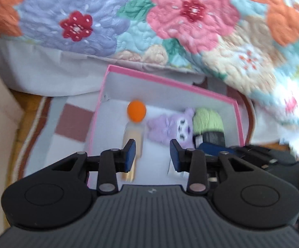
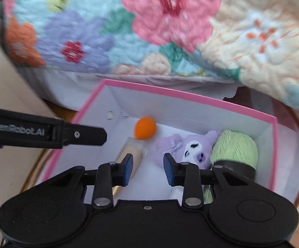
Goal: Organize objects
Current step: 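Open the left gripper to drop the sponge into the box, then move the left gripper toward the clear case of white floss picks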
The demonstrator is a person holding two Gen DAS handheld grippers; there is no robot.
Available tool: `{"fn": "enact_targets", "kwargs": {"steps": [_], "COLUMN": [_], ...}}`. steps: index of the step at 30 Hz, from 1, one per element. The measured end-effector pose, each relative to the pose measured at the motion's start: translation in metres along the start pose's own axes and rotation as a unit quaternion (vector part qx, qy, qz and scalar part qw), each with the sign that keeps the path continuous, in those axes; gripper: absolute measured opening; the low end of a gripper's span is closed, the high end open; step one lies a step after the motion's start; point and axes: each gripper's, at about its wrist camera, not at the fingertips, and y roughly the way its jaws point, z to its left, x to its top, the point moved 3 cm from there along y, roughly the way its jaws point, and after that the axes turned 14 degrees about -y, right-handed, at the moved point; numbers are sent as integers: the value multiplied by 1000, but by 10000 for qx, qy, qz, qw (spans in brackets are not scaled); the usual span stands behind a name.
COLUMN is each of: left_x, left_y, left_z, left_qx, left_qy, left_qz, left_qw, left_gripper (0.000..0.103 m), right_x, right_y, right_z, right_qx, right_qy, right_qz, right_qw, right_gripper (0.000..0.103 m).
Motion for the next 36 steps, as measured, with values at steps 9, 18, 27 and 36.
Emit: {"fn": "enact_targets", "kwargs": {"steps": [9, 18, 27, 36], "left_x": [-63, -113, -161, -178], "left_y": [-101, -149, -145, -101], "left_z": [-12, -14, -8, 39], "left_qx": [143, 82, 52, 18], "left_qy": [1147, 1475, 1634, 828], "left_qz": [-29, 98, 338, 454], "left_qw": [9933, 9890, 9860, 9955], "left_gripper": [49, 53, 61, 67], "right_x": [-24, -61, -116, -172], "right_y": [-125, -201, -220, -171], "right_z": [37, 71, 94, 98], "right_qx": [292, 338, 576, 442], "right_qy": [-207, -570, -709, -787], "right_qz": [-261, -364, -393, -469], "right_qw": [9990, 9971, 9950, 9948], "right_gripper": [42, 53, 75, 86]}}
